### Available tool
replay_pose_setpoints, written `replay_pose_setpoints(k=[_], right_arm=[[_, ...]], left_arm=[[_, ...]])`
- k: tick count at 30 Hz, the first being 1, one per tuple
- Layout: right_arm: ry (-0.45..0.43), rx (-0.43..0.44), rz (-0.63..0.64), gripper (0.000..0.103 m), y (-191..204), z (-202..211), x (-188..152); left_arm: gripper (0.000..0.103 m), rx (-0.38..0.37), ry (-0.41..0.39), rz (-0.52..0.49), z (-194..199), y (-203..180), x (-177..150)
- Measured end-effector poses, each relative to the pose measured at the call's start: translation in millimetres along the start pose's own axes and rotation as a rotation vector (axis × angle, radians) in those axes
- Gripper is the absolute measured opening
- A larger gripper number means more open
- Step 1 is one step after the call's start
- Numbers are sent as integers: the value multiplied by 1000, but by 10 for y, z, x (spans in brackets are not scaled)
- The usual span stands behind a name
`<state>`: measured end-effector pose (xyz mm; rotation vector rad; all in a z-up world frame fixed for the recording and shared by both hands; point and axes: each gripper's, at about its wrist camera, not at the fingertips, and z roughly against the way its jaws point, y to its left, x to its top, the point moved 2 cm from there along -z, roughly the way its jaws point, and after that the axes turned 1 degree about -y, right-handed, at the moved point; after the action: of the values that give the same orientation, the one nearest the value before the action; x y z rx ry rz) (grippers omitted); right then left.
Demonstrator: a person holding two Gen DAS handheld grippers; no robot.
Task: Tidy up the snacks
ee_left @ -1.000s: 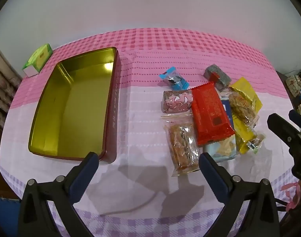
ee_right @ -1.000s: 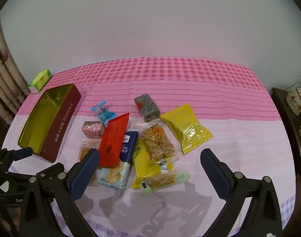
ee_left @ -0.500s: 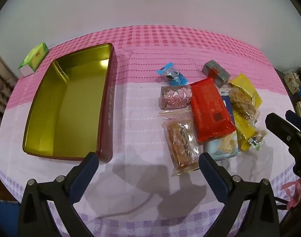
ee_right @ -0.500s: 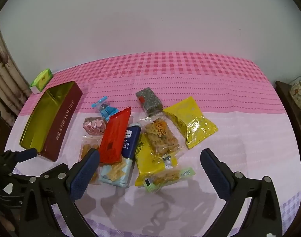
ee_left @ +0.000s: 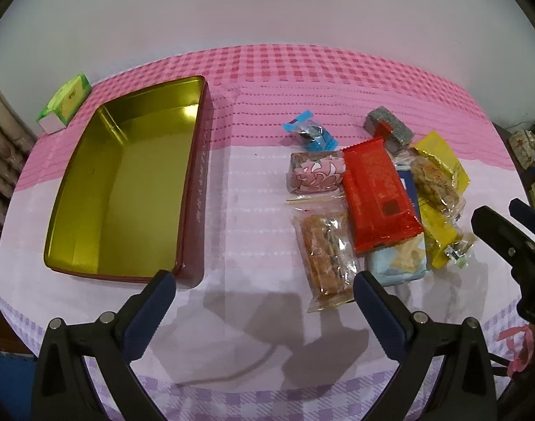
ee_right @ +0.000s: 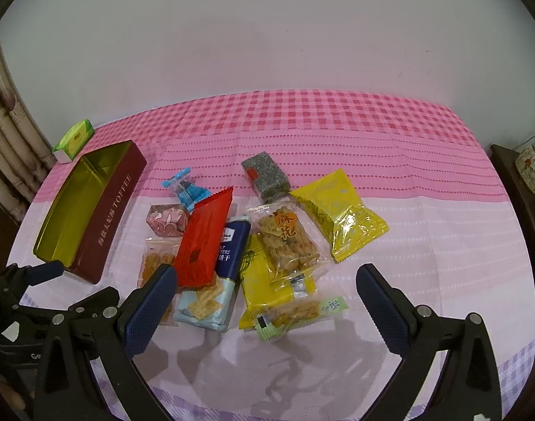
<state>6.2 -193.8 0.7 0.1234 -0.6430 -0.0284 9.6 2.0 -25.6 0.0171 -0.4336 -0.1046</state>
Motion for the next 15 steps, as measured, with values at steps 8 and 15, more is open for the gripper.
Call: replay_pose_setpoints(k=[8, 15], right_arm=[[-1, 3, 10, 101, 8, -10, -13], [-4, 4, 11, 101, 19, -7, -25]], left_arm=[[103, 8, 8, 16, -14, 26, -22], [103, 14, 16, 23, -30, 52, -31]])
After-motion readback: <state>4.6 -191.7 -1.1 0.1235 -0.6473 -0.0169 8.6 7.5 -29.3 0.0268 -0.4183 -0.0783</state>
